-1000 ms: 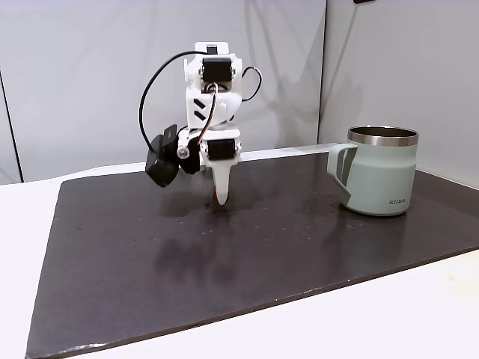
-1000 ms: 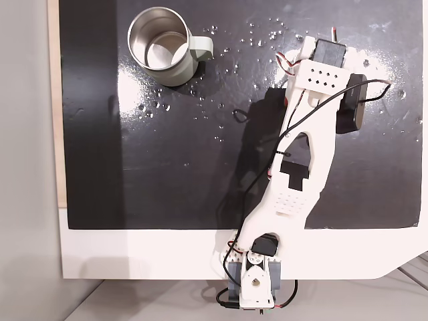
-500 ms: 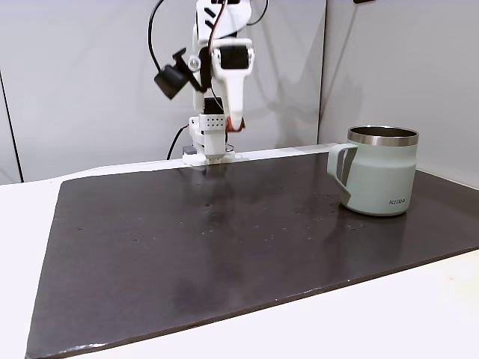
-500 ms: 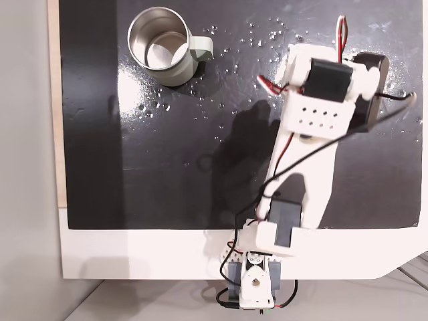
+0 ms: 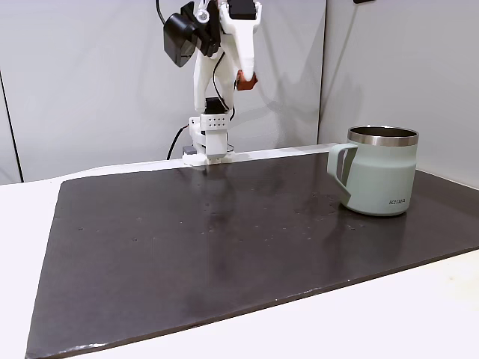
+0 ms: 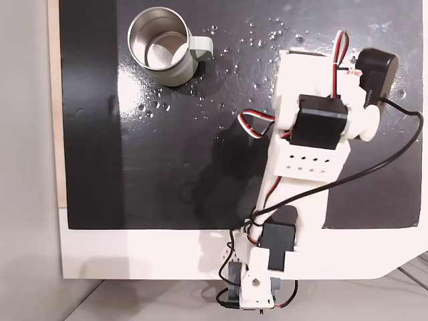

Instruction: Grasp a cube and put it in the cup.

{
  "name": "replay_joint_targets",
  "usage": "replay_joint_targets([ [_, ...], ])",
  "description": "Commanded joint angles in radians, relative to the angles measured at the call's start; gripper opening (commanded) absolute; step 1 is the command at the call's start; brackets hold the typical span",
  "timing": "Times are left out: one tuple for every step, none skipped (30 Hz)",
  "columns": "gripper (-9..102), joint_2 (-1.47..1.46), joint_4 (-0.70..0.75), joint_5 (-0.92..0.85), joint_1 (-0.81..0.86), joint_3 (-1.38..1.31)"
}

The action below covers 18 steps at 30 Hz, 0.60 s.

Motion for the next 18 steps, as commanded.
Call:
replay_joint_targets([
  [4, -0.04, 0.002, 0.026, -0.049, -0.141],
  [4, -0.063, 0.002, 0.032, -0.067, -0.176],
  [4, -0.083, 0.0, 0.035, -0.087, -0.21],
  [4, -0.104, -0.005, 0.037, -0.11, -0.244],
  [5, -0.123, -0.011, 0.037, -0.132, -0.272],
  [5, -0.141, -0.017, 0.037, -0.156, -0.302],
  [5, -0.163, -0.023, 0.037, -0.179, -0.336],
  [5, -0.184, -0.026, 0.032, -0.202, -0.374],
  [5, -0.209, -0.031, 0.026, -0.227, -0.416],
  [5, -0.235, -0.035, 0.02, -0.249, -0.457],
  [5, -0.259, -0.043, 0.015, -0.27, -0.494],
  [5, -0.281, -0.052, 0.011, -0.29, -0.529],
  [5, -0.304, -0.06, 0.006, -0.31, -0.558],
  [5, -0.328, -0.064, 0.003, -0.33, -0.586],
  [5, -0.353, -0.067, -0.002, -0.348, -0.614],
  [5, -0.377, -0.069, -0.005, -0.367, -0.635],
  [5, -0.397, -0.074, -0.005, -0.383, -0.655],
  [5, -0.422, -0.077, -0.005, -0.4, -0.673],
])
